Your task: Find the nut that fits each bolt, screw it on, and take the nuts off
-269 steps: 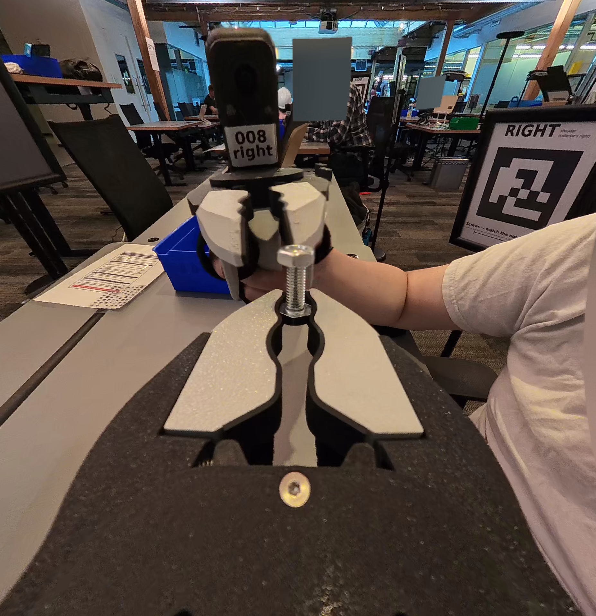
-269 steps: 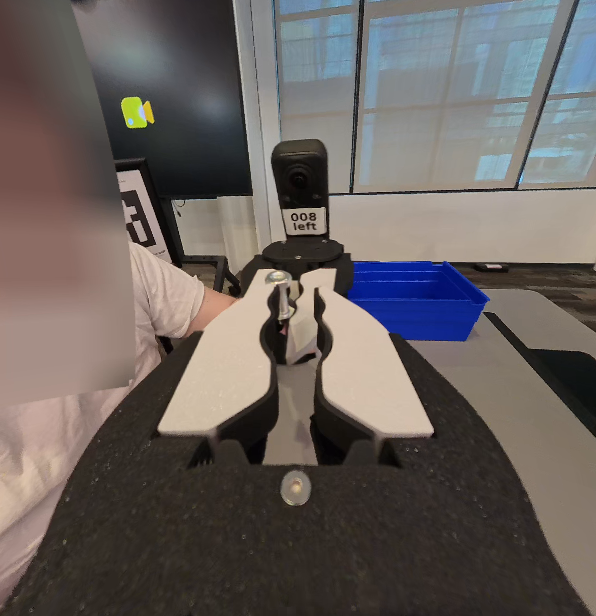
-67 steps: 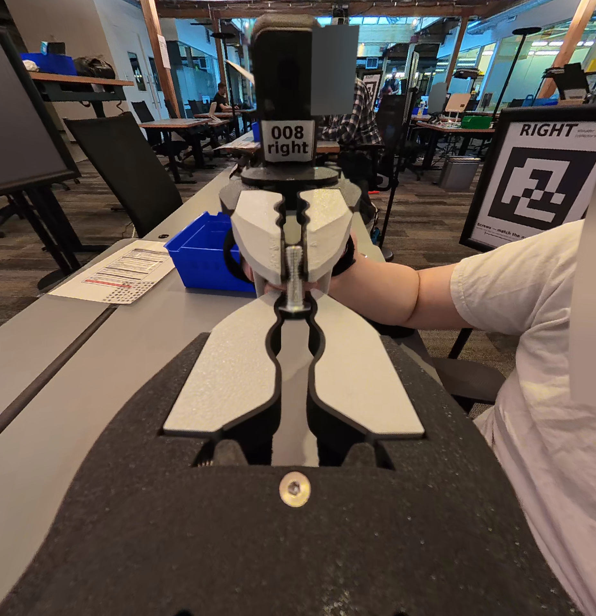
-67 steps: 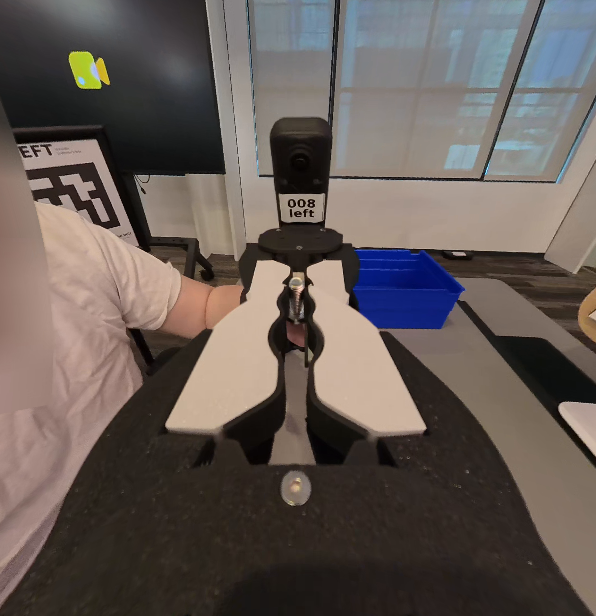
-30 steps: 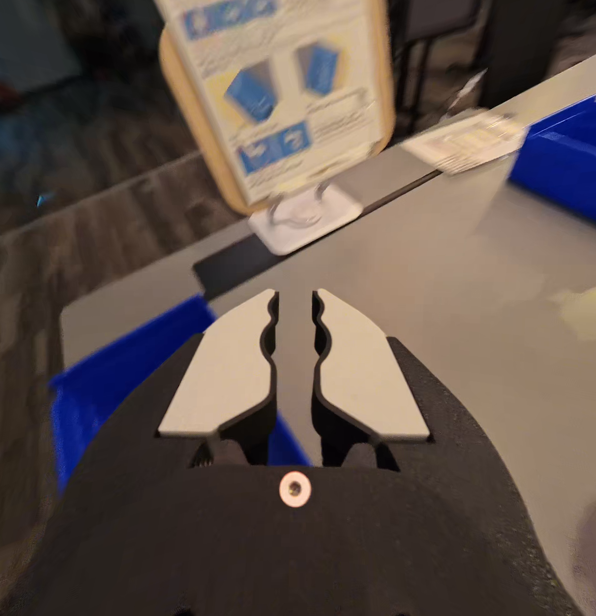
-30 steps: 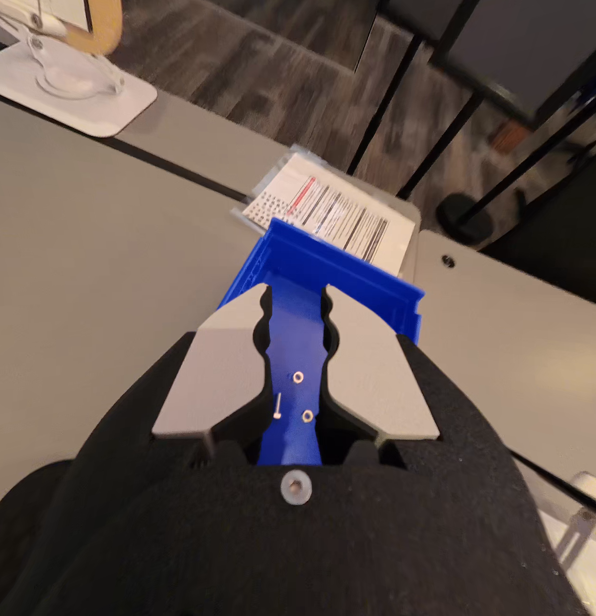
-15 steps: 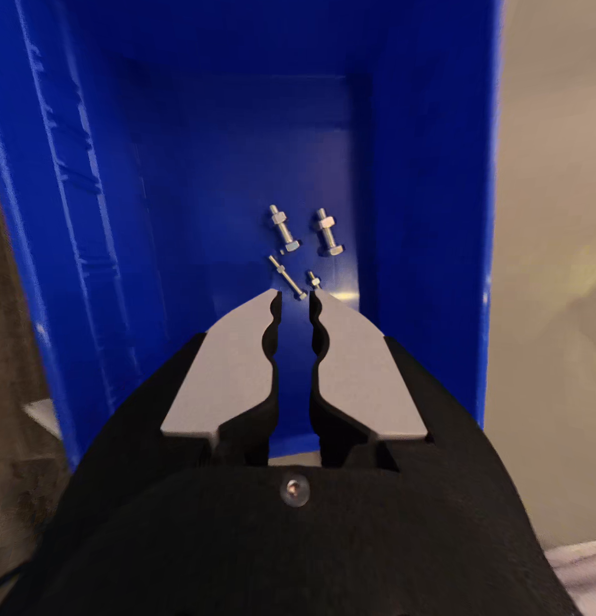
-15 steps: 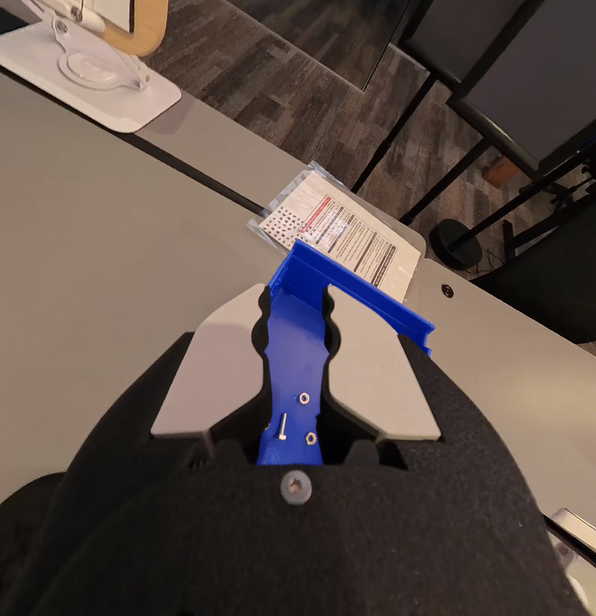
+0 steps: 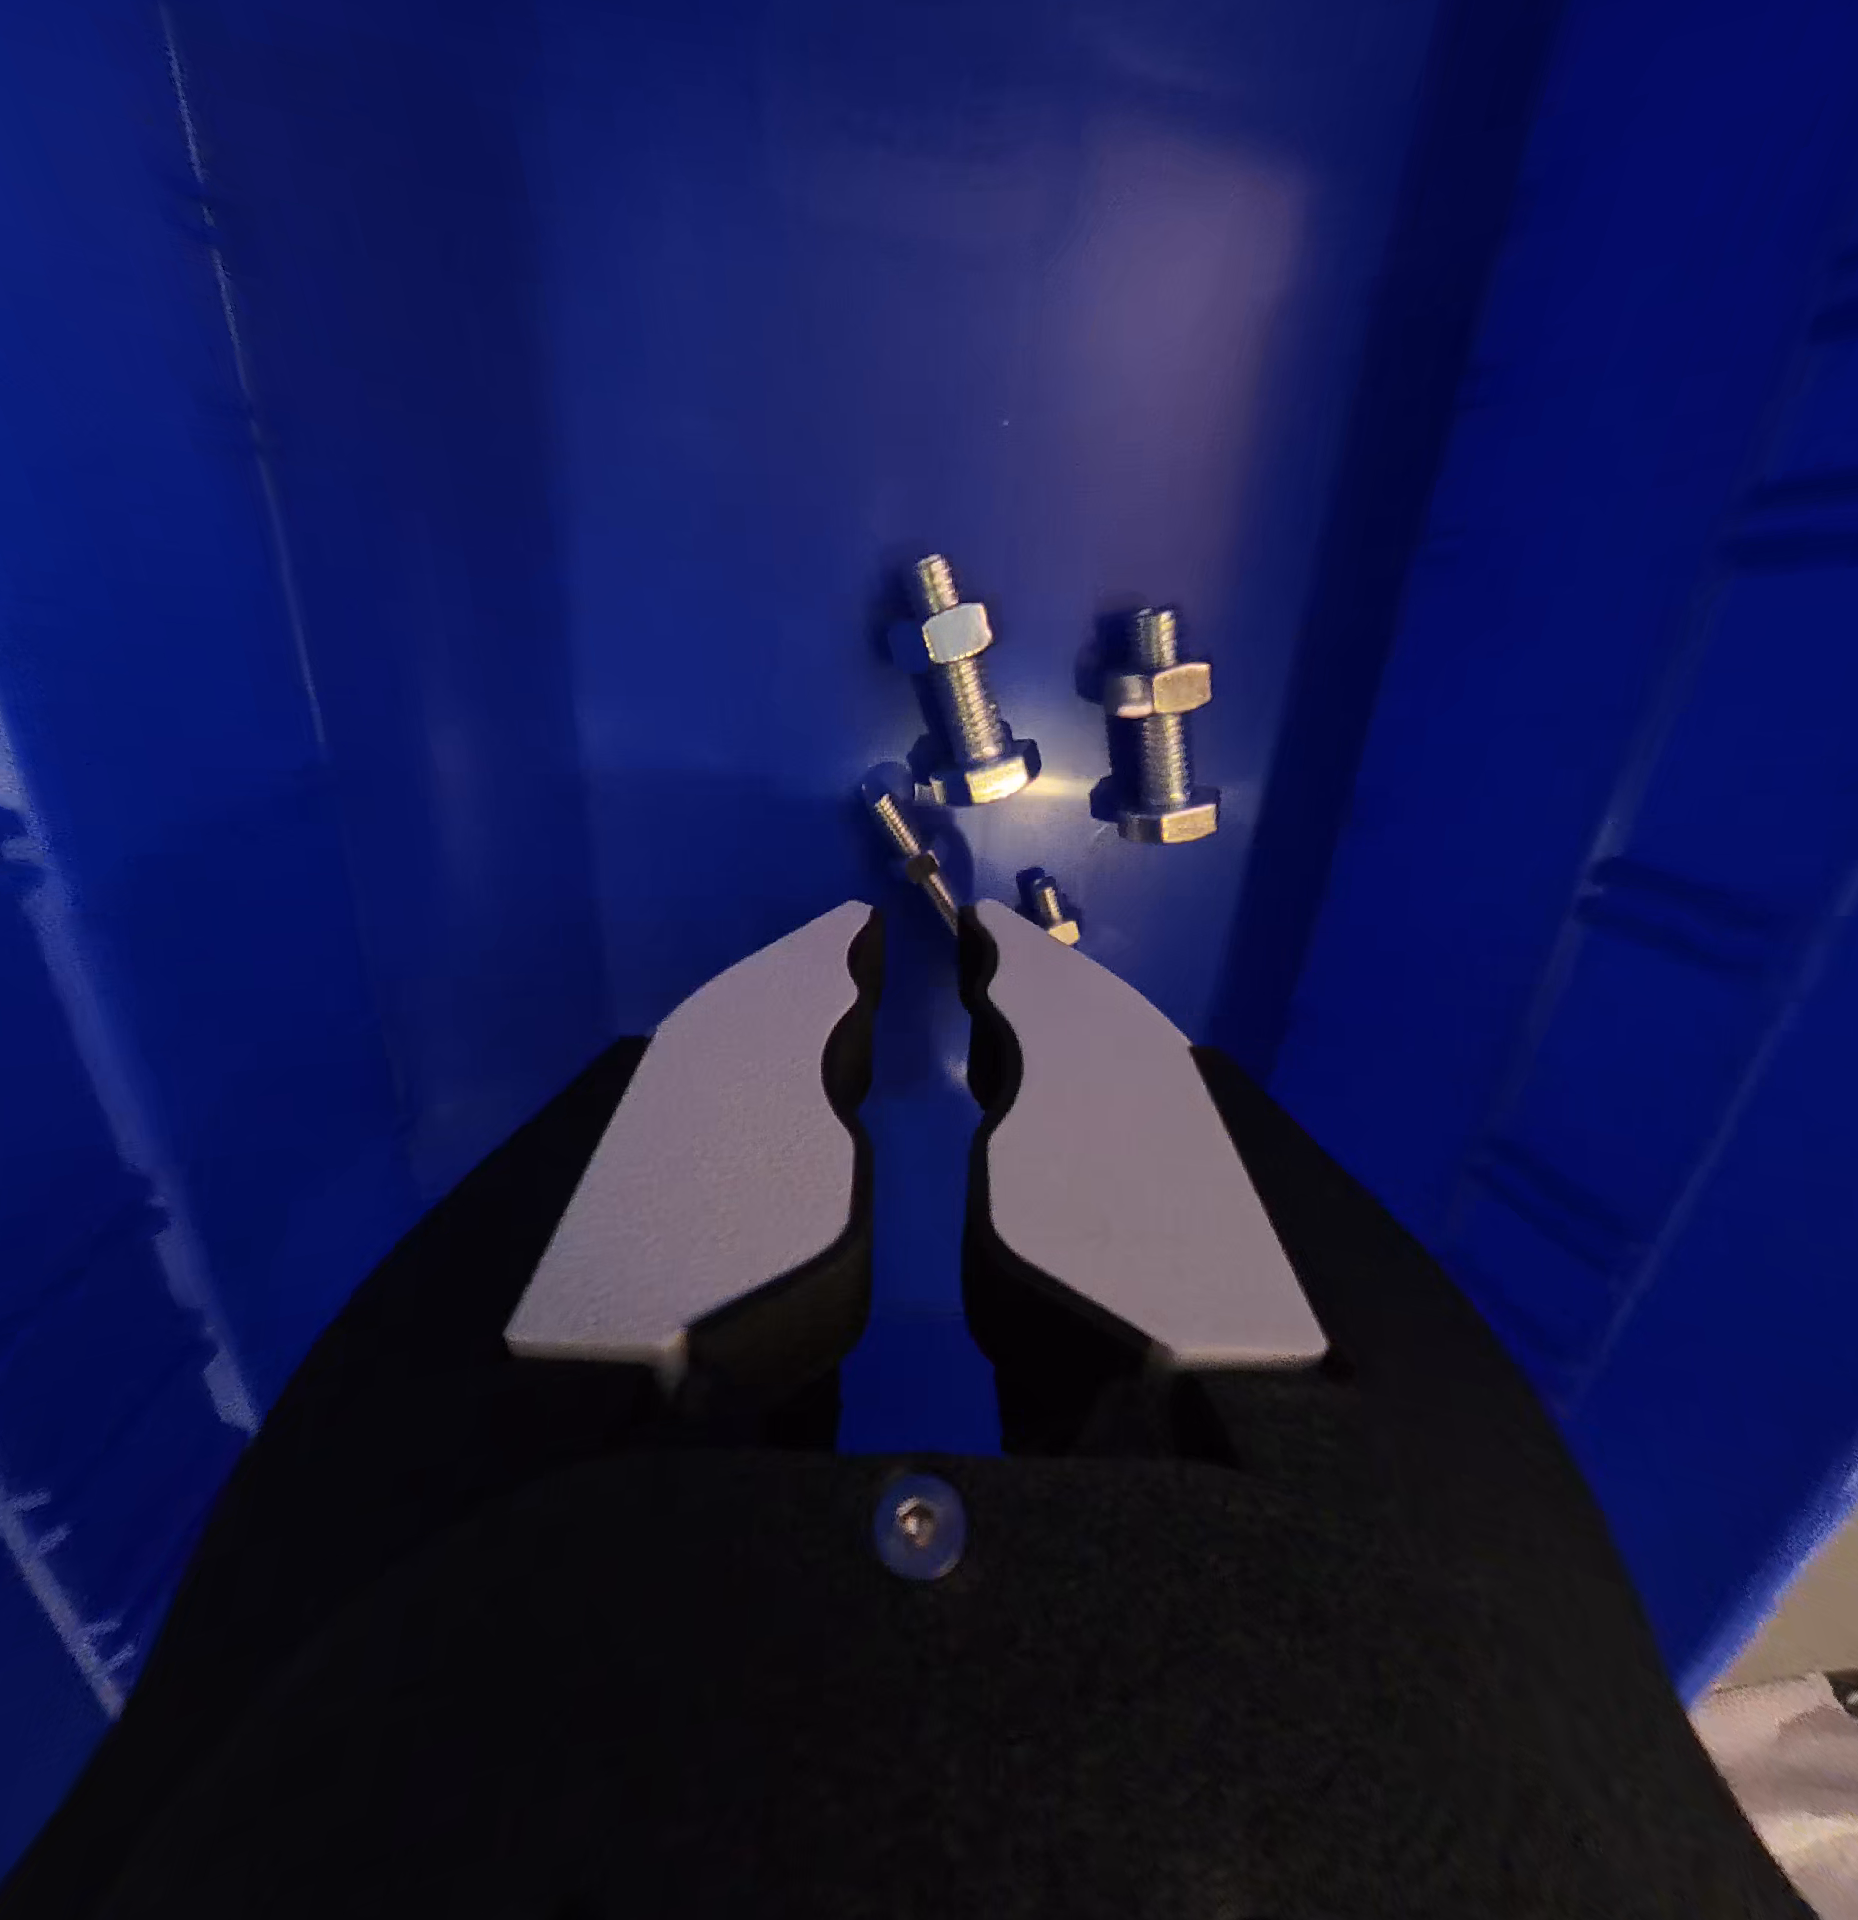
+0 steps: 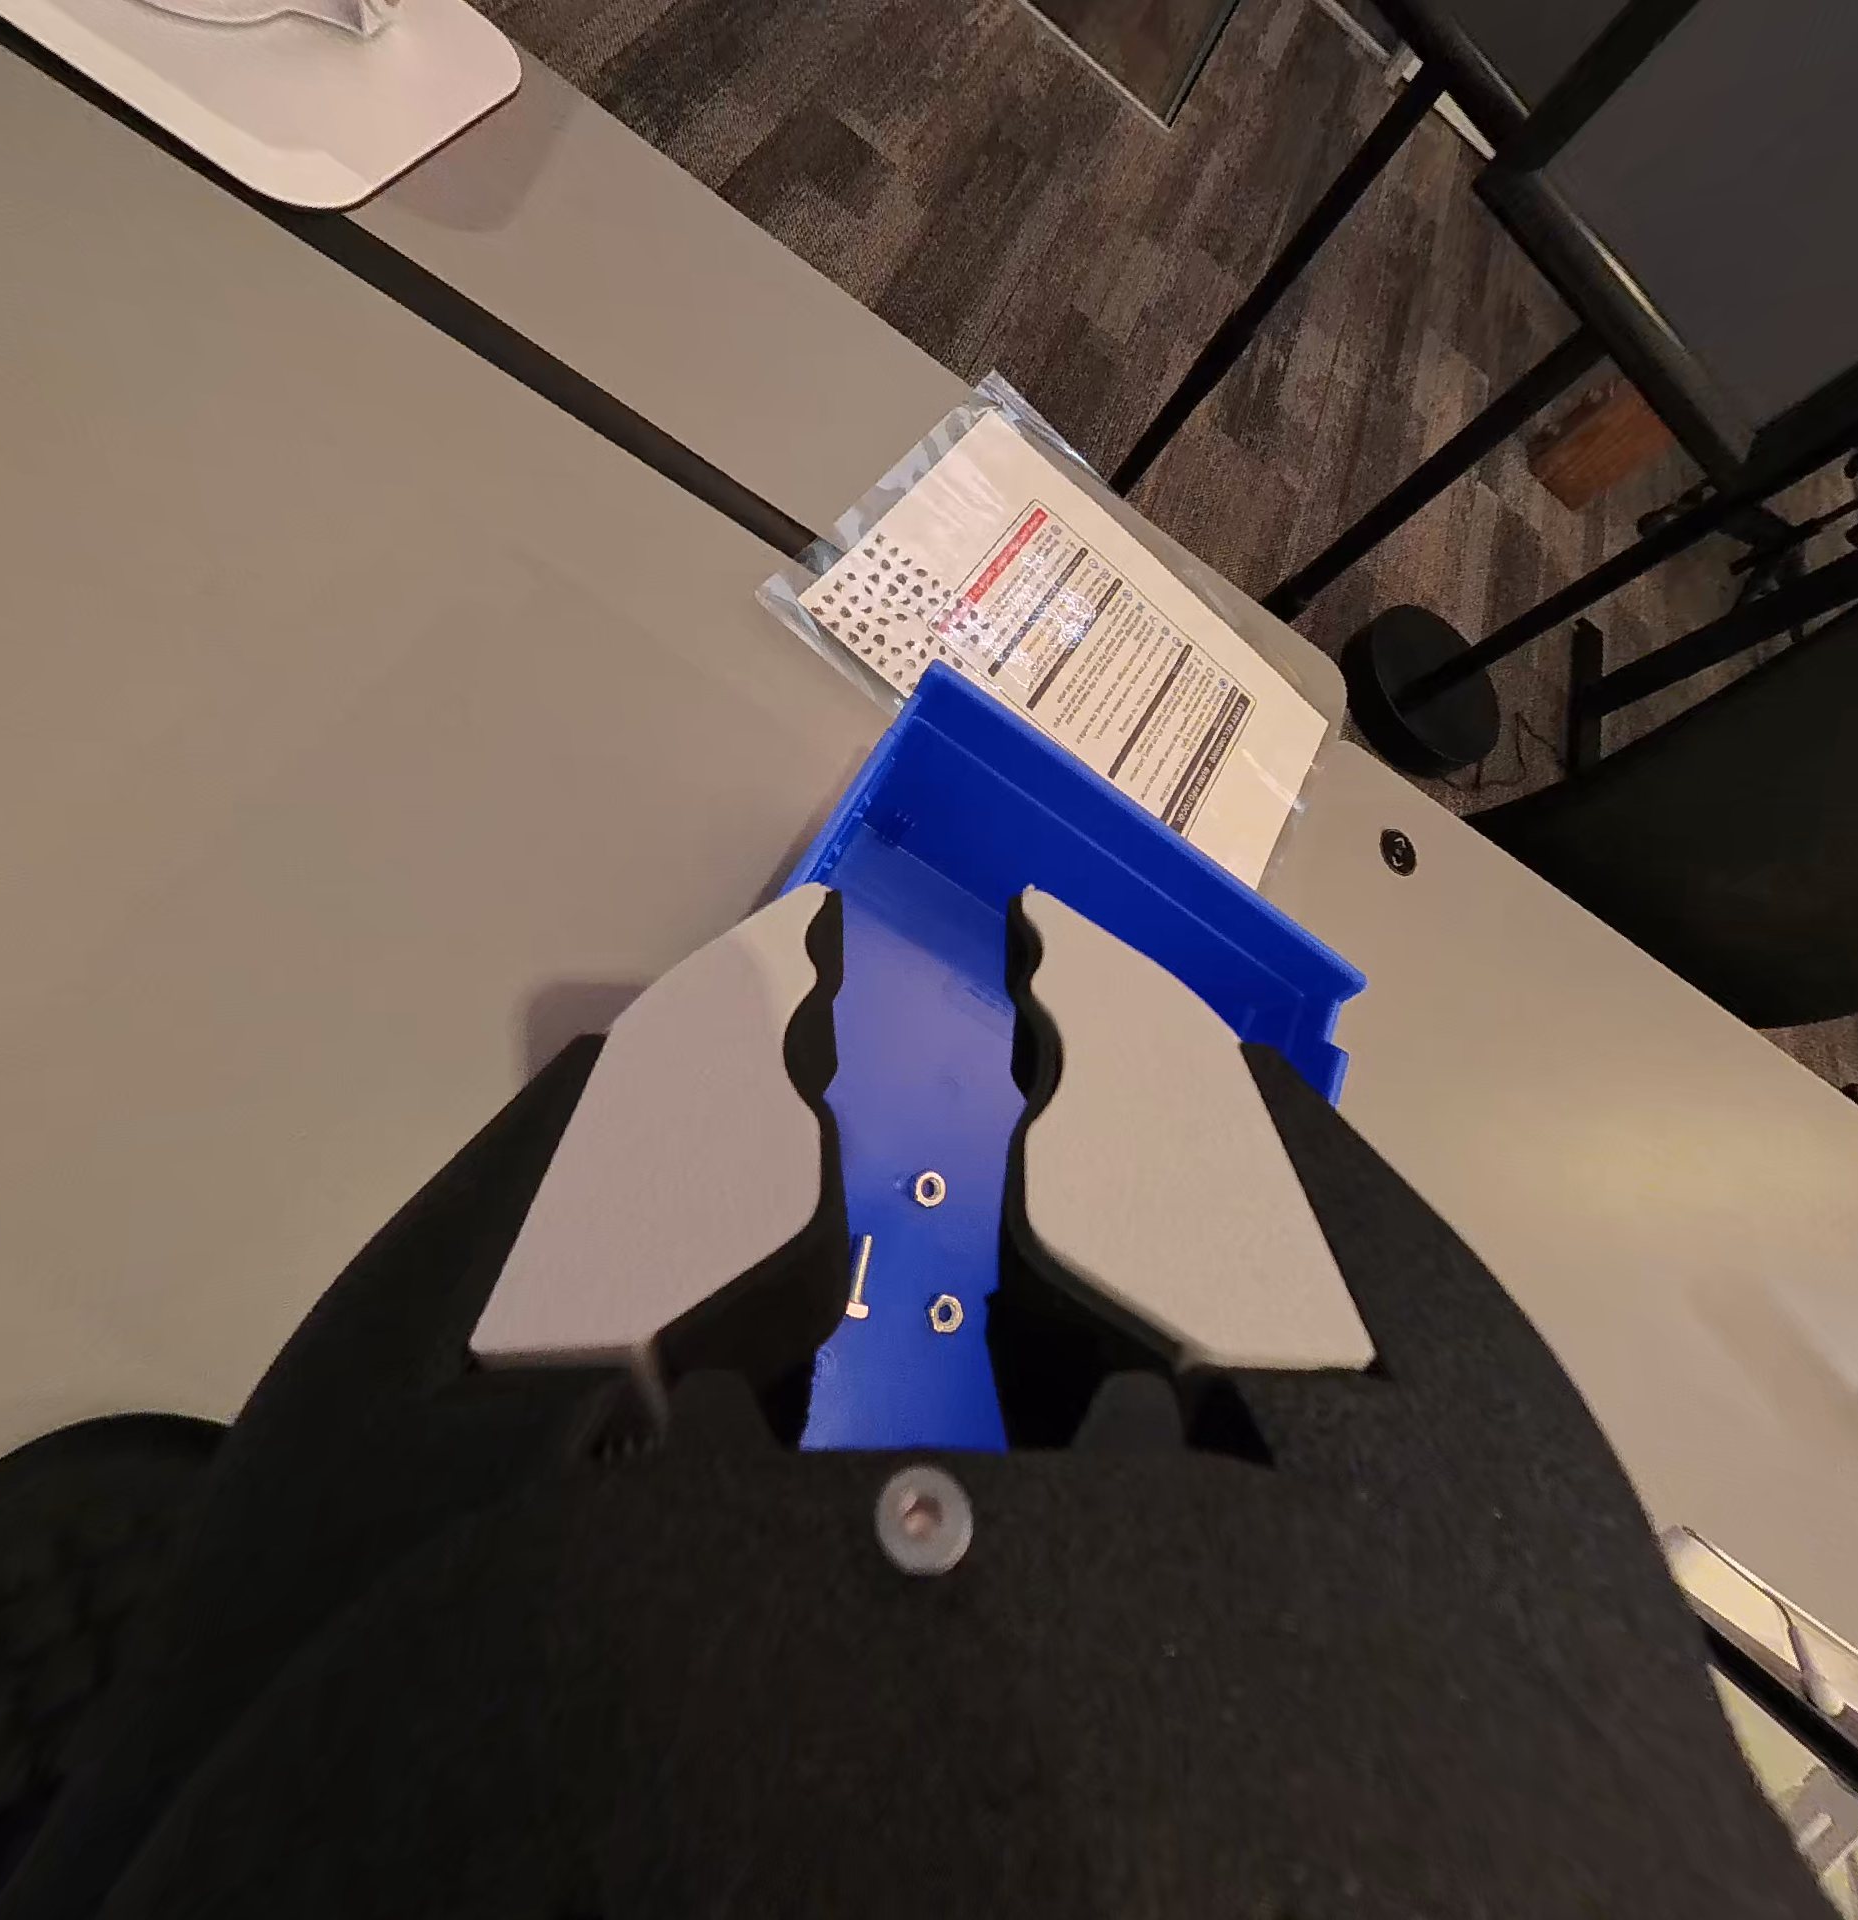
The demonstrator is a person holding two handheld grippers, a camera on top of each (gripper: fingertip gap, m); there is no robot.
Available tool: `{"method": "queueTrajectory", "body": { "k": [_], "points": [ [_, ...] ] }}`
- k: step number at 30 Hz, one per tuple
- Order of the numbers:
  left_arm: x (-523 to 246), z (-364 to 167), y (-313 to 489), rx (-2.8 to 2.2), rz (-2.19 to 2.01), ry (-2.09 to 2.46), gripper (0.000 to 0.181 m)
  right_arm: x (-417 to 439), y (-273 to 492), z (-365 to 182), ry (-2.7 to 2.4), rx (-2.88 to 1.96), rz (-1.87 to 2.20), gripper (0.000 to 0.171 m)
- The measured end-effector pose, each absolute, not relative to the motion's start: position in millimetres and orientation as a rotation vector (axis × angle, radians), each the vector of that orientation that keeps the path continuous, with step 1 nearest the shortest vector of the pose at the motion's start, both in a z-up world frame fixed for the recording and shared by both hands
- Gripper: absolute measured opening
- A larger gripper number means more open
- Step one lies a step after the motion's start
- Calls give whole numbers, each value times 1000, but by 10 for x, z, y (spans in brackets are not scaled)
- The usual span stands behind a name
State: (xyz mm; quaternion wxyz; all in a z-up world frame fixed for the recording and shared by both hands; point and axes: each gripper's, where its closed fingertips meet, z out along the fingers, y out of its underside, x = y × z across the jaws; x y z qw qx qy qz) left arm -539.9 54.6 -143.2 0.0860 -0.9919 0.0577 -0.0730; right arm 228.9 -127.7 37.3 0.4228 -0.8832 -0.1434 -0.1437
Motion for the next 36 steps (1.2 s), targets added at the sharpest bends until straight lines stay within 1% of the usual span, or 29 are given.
{"method": "queueTrajectory", "body": {
  "k": [9, 11, 17, 19, 21, 25, 30, 33, 36],
  "points": [
    [-5322, -1495, 518, -2998, -228, 177, 13, 2316, -1303, 366, -357, -2219, -365, 29],
    [-5336, -1503, 511, -3006, -194, 190, 9, 2317, -1303, 357, -364, -2225, -376, 29],
    [-5430, -1497, 465, -3029, -88, 269, 5, 2295, -1287, 354, -386, -2231, -407, 28],
    [-5478, -1409, 512, -2983, -57, 267, 5, 2264, -1269, 384, -394, -2213, -404, 27],
    [-5500, -1176, 628, -2866, -39, 224, 5, 2228, -1252, 408, -405, -2199, -401, 26],
    [-5510, -411, 812, -2531, 148, 213, 5, 2149, -1200, 431, -433, -2178, -399, 25],
    [-5145, 455, 756, -2175, 344, 282, 5, 1969, -1092, 382, -508, -2178, -399, 24],
    [-4775, 733, 677, -2032, 415, 366, 5, 1814, -999, 341, -570, -2176, -411, 24],
    [-4370, 841, 614, -1939, 436, 458, 5, 1582, -870, 314, -624, -2160, -410, 24]
  ]
}}
